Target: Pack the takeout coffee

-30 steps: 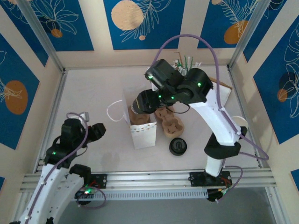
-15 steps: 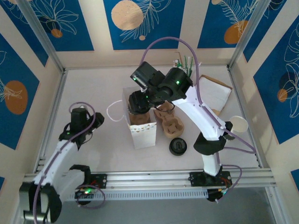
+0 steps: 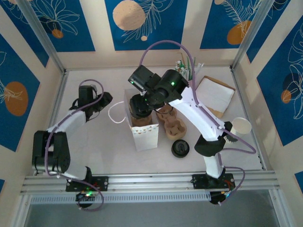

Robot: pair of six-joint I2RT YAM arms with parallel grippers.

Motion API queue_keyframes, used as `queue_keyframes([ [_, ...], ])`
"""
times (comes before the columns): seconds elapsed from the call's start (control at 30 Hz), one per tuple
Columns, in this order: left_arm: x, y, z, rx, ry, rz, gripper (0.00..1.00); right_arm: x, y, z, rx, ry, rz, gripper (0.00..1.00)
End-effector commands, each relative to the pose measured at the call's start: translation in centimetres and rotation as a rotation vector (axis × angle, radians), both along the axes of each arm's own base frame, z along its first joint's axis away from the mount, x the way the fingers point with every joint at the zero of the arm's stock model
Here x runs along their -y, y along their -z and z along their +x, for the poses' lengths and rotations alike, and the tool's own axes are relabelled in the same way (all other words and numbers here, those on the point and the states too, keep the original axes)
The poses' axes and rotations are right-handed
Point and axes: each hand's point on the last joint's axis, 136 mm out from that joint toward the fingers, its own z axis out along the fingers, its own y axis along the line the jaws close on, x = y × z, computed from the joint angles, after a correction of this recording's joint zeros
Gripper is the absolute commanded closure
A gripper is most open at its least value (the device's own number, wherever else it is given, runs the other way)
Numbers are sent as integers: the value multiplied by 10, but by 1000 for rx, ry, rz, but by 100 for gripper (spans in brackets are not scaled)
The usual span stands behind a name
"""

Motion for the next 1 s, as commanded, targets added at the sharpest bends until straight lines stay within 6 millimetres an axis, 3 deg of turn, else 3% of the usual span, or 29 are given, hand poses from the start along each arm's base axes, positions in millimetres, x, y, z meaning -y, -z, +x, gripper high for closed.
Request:
queue_keyframes([
  [0.0,20,-21,19,76,96,-22,47,29,25,-18,-114,9,-155,43],
  [0.4,64,-13,27,82,225,0,47,33,39,-24,-161,-8,-199,43],
  [0.73,86,-4,9,53,287,31,47,43,43,-33,-196,-16,-220,43],
  [0.97,92,-11,-4,67,305,37,47,47,46,-38,-218,-23,-226,43],
])
